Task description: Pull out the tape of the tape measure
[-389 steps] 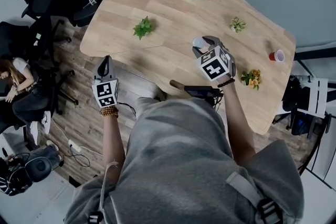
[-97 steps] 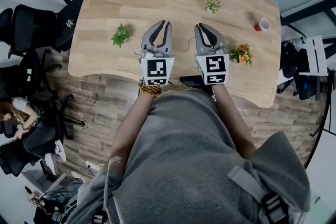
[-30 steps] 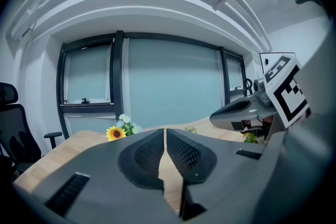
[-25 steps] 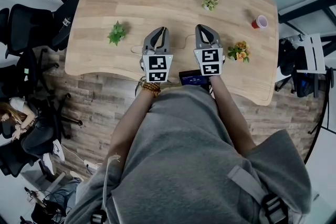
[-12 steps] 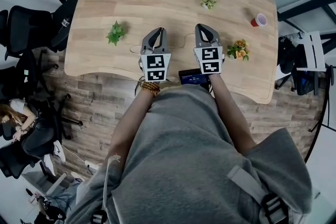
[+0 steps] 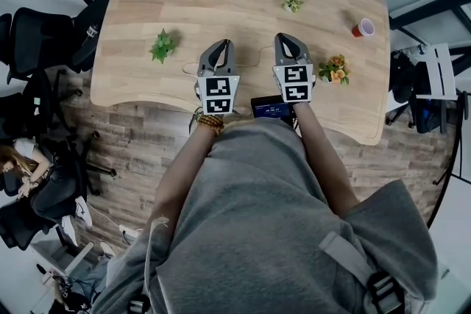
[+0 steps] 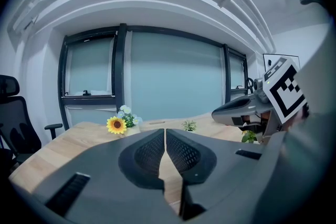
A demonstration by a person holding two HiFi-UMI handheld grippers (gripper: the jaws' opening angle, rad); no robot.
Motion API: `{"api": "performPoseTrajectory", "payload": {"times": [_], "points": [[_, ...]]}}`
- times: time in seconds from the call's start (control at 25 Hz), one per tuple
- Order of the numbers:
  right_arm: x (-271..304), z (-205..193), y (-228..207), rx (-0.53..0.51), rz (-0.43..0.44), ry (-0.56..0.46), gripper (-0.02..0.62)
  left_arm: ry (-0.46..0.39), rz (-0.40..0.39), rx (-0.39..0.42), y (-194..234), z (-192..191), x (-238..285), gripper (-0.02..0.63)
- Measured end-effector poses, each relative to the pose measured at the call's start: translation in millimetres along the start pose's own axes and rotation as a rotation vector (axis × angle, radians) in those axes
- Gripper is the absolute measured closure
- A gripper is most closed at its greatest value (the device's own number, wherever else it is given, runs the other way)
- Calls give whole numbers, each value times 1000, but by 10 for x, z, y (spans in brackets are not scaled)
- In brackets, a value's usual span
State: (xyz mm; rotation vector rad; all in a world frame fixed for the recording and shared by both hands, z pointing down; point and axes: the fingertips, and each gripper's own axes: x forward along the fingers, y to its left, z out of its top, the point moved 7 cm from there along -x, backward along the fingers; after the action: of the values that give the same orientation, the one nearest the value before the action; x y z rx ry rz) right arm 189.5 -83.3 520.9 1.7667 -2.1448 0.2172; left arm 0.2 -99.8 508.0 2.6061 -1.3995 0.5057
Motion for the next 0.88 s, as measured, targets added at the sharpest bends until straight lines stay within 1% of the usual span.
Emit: {"api": "performPoseTrajectory", "payload": {"times": [0.16, 0.76, 0.88], "points": [[-9, -28, -22, 9, -6, 20, 584, 10, 0, 2, 1, -17, 7, 589], [0, -77, -27, 10, -10, 29, 584, 36, -2, -4, -10, -101, -1, 591], [4, -37, -16, 13, -7, 24, 584, 38, -1, -5, -5, -103, 10, 591]]}}
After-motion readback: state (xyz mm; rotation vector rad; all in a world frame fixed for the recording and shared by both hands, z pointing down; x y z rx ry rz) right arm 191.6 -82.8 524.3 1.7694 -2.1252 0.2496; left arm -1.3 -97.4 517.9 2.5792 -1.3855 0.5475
